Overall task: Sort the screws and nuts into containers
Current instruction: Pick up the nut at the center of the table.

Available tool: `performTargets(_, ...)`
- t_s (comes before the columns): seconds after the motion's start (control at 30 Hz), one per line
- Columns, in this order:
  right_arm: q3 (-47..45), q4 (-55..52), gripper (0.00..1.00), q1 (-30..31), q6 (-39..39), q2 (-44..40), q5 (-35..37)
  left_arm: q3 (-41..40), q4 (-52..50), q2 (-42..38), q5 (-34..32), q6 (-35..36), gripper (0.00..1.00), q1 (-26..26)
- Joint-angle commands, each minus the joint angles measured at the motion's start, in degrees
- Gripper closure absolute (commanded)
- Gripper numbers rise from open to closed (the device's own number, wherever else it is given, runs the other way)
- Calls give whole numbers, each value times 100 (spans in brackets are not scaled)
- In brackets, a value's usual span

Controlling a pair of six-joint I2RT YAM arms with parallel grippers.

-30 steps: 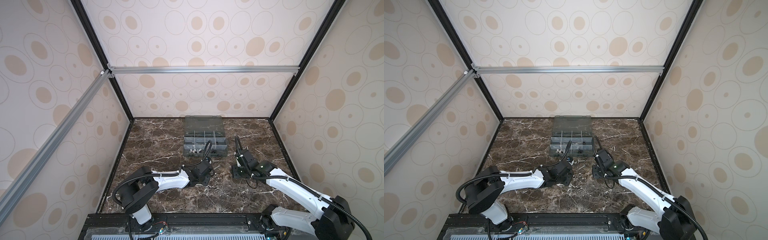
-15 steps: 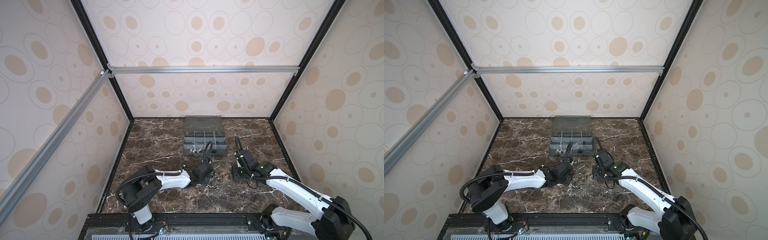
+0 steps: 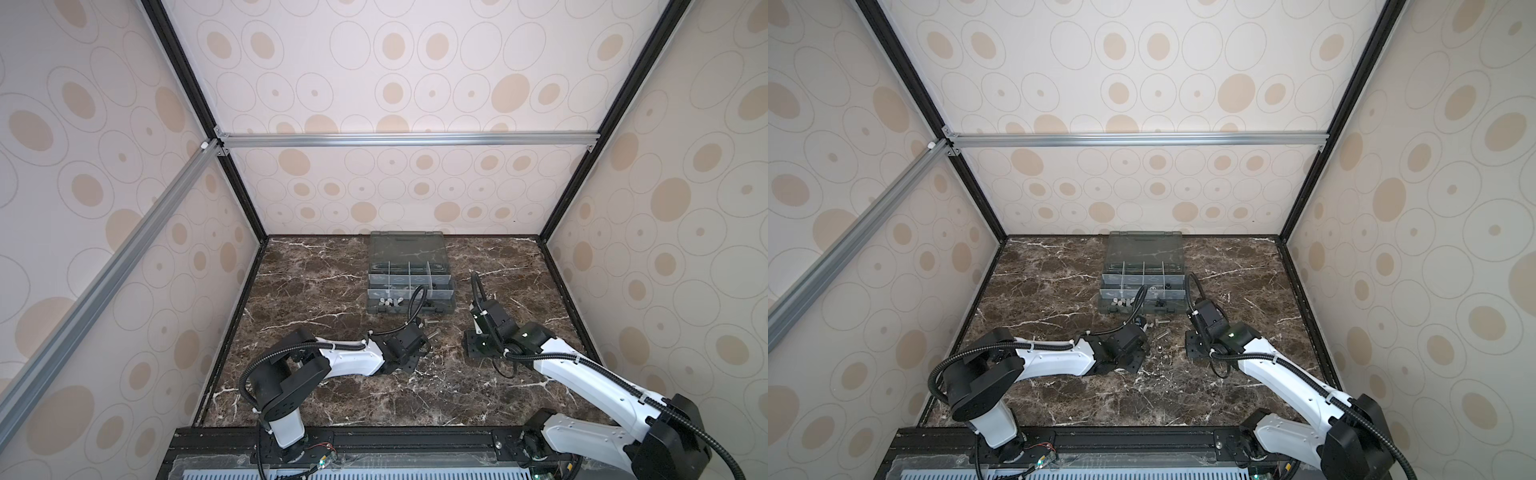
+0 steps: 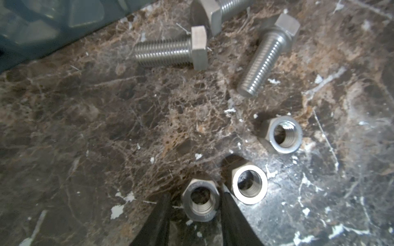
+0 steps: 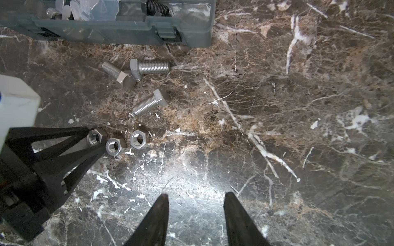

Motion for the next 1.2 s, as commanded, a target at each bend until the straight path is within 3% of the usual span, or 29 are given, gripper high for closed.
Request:
performTargets(0.0,-66,-156,54,35,98,-122,57,188,-174,113,-262,121,61,-51)
performTargets(0.27,-131,-147,54,29,151,-190,63,304,-155,244,-272,268,64,-51)
performTargets(0.7,-175,-254,54,28,173,-366,123,381,-152,295,-228,335,81,-37)
performTargets(1.17,-204,-391,54,34,203,-630,206,823,-289,-192,-172,605,82,320)
